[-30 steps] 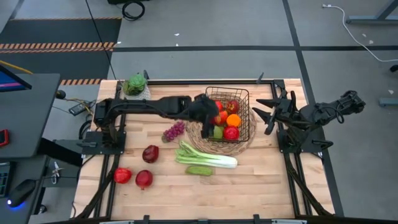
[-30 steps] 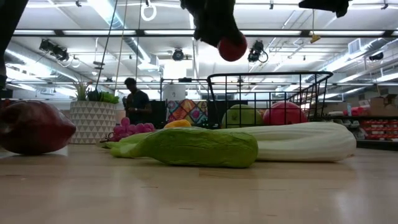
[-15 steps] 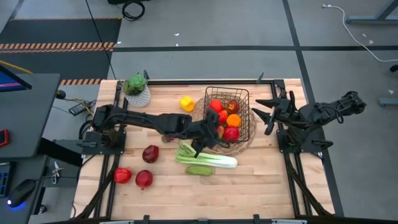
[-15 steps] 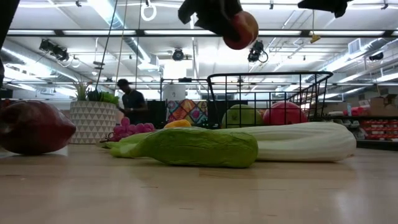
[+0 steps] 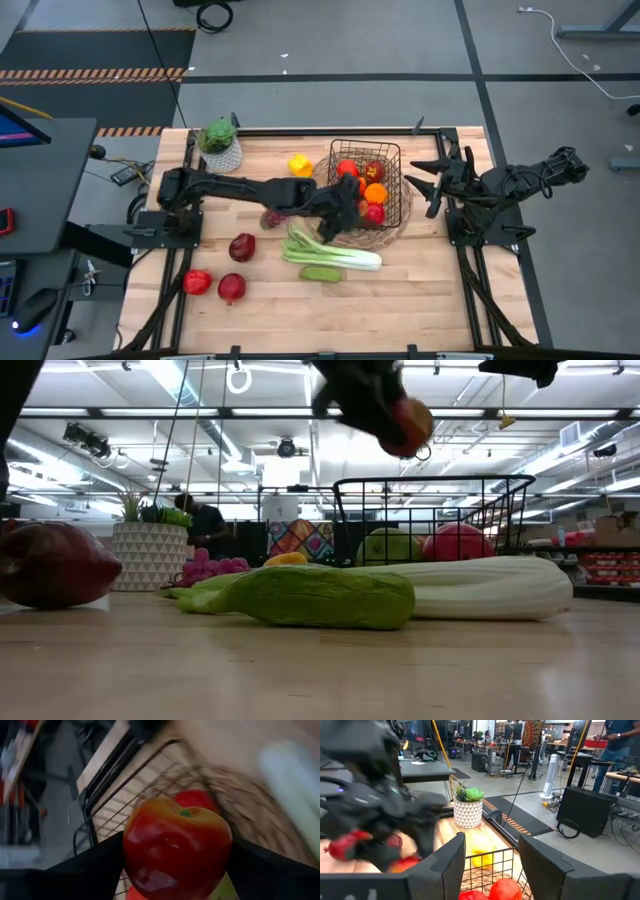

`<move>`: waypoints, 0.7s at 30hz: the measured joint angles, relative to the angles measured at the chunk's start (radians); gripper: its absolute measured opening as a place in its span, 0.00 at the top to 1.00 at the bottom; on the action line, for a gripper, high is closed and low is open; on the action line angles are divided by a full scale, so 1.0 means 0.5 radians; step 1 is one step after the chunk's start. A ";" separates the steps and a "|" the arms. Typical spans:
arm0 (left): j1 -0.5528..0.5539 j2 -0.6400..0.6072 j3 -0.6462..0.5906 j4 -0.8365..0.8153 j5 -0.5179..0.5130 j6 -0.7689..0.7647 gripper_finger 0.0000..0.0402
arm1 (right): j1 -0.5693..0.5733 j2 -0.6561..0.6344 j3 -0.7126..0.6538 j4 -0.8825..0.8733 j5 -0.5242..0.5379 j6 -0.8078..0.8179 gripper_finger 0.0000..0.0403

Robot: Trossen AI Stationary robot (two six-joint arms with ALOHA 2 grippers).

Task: Build produce basket
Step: Put the bottom right apple into the wire basket

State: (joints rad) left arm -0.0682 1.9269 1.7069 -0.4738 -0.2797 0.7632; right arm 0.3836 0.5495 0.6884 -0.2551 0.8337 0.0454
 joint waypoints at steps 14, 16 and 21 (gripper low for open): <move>0.301 0.387 -0.003 0.221 -0.030 -0.142 0.22 | 0.000 0.000 0.000 -0.014 -0.001 -0.031 0.53; 0.300 0.386 0.001 0.255 -0.031 -0.154 0.22 | 0.000 0.000 0.000 -0.017 -0.001 -0.032 0.53; 0.286 0.379 0.001 0.242 -0.031 -0.153 0.22 | 0.000 0.000 0.000 -0.016 -0.001 -0.045 0.53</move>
State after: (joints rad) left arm 0.0746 2.1161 1.7073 -0.3529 -0.2951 0.6865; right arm 0.3836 0.5495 0.6884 -0.2630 0.8333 0.0227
